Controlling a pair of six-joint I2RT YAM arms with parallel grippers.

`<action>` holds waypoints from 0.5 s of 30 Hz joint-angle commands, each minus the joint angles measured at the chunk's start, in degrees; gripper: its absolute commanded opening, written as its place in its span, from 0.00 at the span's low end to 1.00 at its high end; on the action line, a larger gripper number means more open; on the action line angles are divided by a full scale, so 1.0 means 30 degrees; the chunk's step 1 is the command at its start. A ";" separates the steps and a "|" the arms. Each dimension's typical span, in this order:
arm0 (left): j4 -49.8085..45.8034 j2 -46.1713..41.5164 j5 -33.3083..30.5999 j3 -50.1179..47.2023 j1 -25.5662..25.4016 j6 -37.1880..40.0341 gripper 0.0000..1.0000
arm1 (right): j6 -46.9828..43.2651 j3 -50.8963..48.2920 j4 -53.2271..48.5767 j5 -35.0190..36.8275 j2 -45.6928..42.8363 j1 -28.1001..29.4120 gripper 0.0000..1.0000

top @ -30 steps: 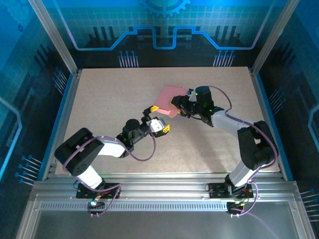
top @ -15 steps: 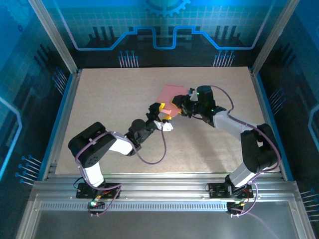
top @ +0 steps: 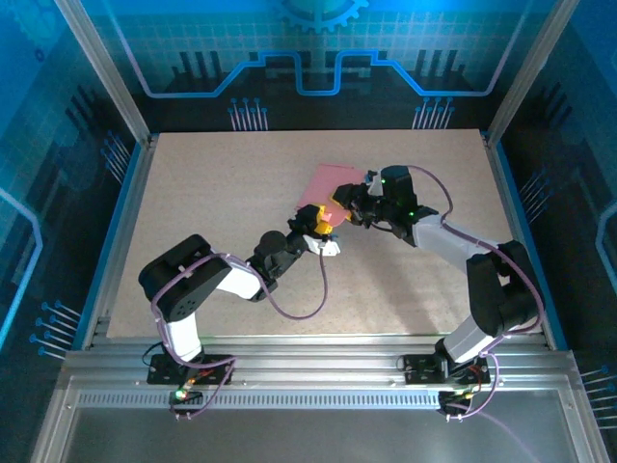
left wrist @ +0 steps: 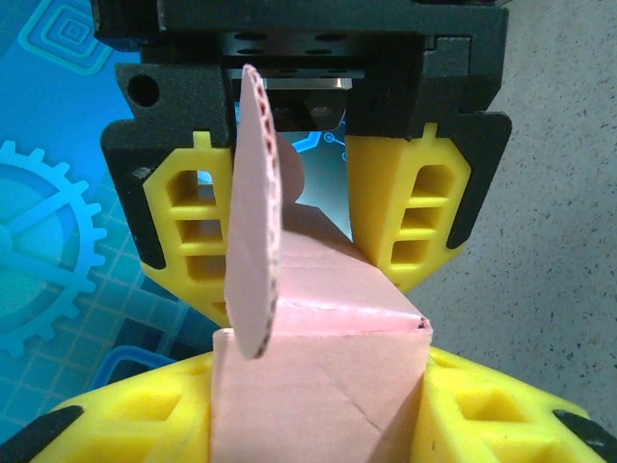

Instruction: Fold the paper box

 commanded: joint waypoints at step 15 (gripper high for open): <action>0.0968 -0.0763 -0.0117 0.0044 0.0486 -0.6172 0.33 | -0.1613 0.0930 -0.3295 0.1035 -0.1612 -0.0035 0.92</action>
